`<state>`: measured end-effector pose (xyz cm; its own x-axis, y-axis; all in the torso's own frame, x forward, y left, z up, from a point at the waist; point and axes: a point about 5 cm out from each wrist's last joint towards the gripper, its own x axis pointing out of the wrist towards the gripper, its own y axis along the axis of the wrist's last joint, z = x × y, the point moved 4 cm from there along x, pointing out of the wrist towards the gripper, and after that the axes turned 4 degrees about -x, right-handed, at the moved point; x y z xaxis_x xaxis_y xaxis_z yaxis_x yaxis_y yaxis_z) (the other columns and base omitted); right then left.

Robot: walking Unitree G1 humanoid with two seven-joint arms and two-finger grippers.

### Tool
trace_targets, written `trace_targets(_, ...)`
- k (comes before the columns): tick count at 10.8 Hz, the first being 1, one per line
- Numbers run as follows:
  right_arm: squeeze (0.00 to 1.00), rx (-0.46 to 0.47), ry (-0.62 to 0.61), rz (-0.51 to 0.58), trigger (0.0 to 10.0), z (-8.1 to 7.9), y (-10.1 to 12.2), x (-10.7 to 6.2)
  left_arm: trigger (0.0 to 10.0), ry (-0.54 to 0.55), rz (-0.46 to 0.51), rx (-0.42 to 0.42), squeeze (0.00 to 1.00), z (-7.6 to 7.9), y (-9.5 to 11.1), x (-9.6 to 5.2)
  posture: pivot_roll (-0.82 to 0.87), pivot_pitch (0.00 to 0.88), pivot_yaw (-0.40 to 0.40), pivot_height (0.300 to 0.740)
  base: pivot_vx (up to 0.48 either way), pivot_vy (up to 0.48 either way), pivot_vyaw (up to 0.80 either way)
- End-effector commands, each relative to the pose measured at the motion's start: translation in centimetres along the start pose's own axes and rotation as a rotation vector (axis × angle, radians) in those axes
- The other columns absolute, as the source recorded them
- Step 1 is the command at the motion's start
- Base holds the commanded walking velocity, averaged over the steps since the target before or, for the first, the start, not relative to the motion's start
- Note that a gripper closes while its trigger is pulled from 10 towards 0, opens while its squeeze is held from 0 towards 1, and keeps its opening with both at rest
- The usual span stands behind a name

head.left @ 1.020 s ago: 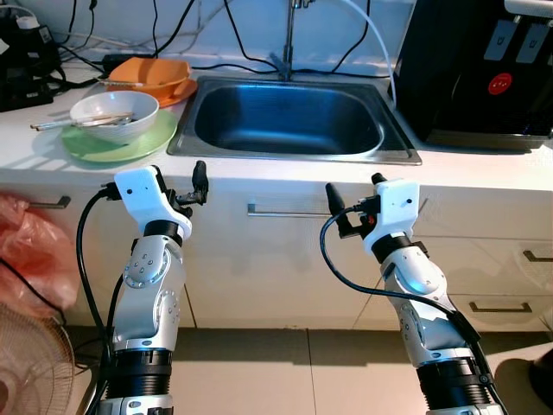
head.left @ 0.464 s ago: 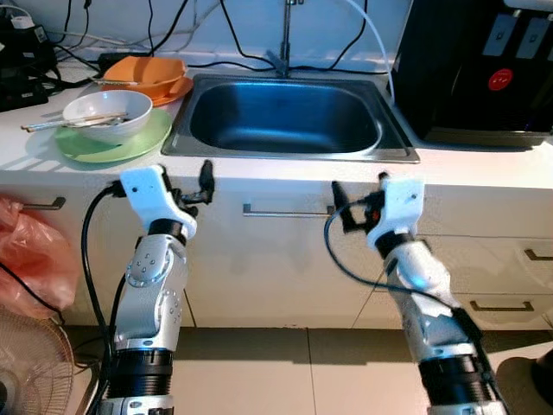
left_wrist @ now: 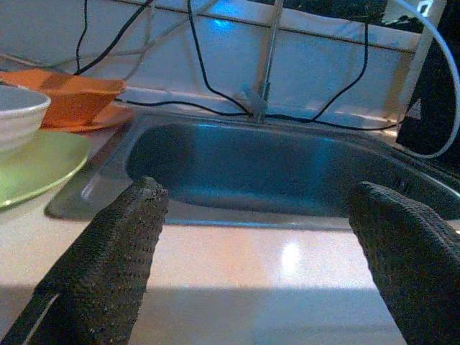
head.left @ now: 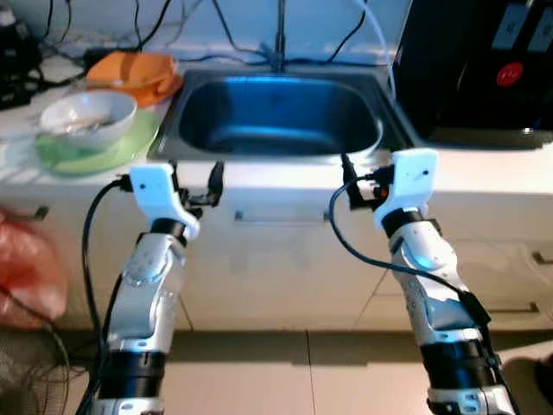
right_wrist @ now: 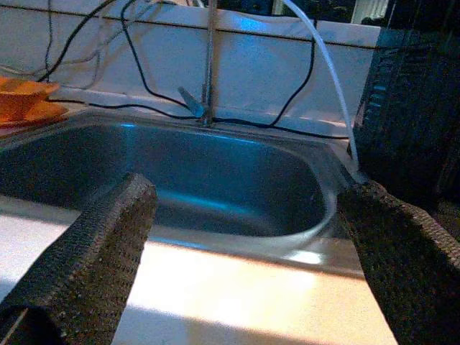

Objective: Kitchen organization

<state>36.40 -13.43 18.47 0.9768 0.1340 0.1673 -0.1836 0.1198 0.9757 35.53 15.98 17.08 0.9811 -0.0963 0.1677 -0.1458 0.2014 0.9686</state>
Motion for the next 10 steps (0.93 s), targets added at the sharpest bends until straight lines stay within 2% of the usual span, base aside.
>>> trace_targets(1, 0.00, -0.026, -0.018, 0.006, 10.0, 0.3, 0.3, 0.1, 10.0, 0.003, 0.019, 0.011, 0.00, -0.3, 0.7, -0.1, 0.02, 0.000, -0.005, 0.740, 0.416, 0.000, 0.00)
trace_targets(4, 0.00, -0.084, 0.014, 0.012, 10.0, -0.7, 0.6, 0.0, 10.0, 0.028, 0.039, 0.014, 0.00, -0.5, 1.3, -0.1, 0.03, 0.000, -0.012, 0.740, 0.447, 0.000, 0.00)
trace_targets(5, 0.00, -0.011, 0.091, -0.036, 10.0, -1.5, 0.0, -0.3, 10.0, 0.029, 0.035, 0.013, 0.00, -0.5, 1.2, -0.2, 0.03, 0.000, -0.011, 0.740, 0.442, 0.000, 0.00)
trace_targets(6, 0.00, 0.008, 0.103, -0.033, 10.0, -1.4, -0.2, -0.6, 10.0, 0.033, 0.028, 0.011, 0.00, -0.5, 1.0, -0.4, 0.03, 0.000, -0.010, 0.740, 0.442, 0.000, 0.00)
trace_targets(9, 0.00, 0.018, 0.108, -0.046, 10.0, -1.5, -0.6, -1.0, 10.0, 0.050, 0.023, 0.011, 0.00, -0.6, 0.9, -0.5, 0.03, 0.000, -0.006, 0.740, 0.442, 0.000, 0.00)
trace_targets(10, 0.00, 0.021, 0.116, -0.053, 10.0, -1.6, -0.7, -1.2, 10.0, 0.067, 0.020, -0.004, 0.00, -0.8, 0.8, -0.6, 0.03, 0.000, -0.007, 0.740, 0.000, 0.000, 0.00)
